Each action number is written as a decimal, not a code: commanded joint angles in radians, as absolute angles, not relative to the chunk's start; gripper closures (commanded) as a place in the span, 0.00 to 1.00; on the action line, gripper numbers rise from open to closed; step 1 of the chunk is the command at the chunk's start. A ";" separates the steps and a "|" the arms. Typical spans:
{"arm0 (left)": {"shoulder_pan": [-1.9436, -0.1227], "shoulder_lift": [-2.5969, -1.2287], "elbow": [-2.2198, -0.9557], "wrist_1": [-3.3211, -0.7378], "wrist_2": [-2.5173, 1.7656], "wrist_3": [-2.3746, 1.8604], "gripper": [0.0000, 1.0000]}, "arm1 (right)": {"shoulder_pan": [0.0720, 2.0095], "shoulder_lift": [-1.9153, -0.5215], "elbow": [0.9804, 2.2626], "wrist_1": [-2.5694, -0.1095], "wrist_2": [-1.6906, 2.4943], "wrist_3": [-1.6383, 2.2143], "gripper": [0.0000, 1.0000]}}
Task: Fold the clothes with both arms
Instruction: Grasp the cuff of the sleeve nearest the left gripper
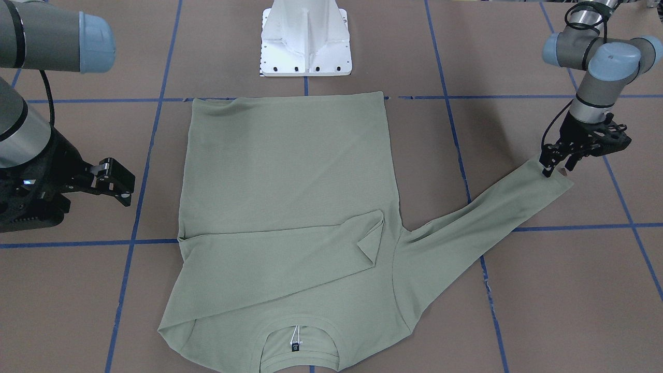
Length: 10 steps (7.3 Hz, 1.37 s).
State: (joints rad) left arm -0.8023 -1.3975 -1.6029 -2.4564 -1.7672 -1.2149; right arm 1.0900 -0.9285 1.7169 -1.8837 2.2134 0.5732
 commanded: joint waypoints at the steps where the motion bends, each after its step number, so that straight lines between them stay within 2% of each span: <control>1: -0.802 -1.397 -1.611 -2.456 -1.767 -1.215 0.63 | 1.089 -0.927 1.717 -1.884 2.215 0.574 0.00; 4: -0.802 -1.394 -1.630 -2.450 -1.767 -1.216 0.96 | 1.089 -0.930 1.717 -1.884 2.215 0.574 0.00; 5: -0.802 -1.394 -1.640 -2.448 -1.769 -1.216 1.00 | 1.089 -0.931 1.717 -1.884 2.215 0.574 0.00; 7: -0.802 -1.391 -1.678 -2.436 -1.776 -1.219 1.00 | 1.092 -0.933 1.717 -1.884 2.215 0.572 0.00; 8: -0.802 -1.391 -1.737 -2.368 -1.781 -1.221 1.00 | 1.094 -0.934 1.717 -1.884 2.220 0.571 0.00; 10: -0.799 -1.458 -1.972 -2.015 -1.808 -1.230 1.00 | 1.103 -0.940 1.717 -1.882 2.224 0.561 0.00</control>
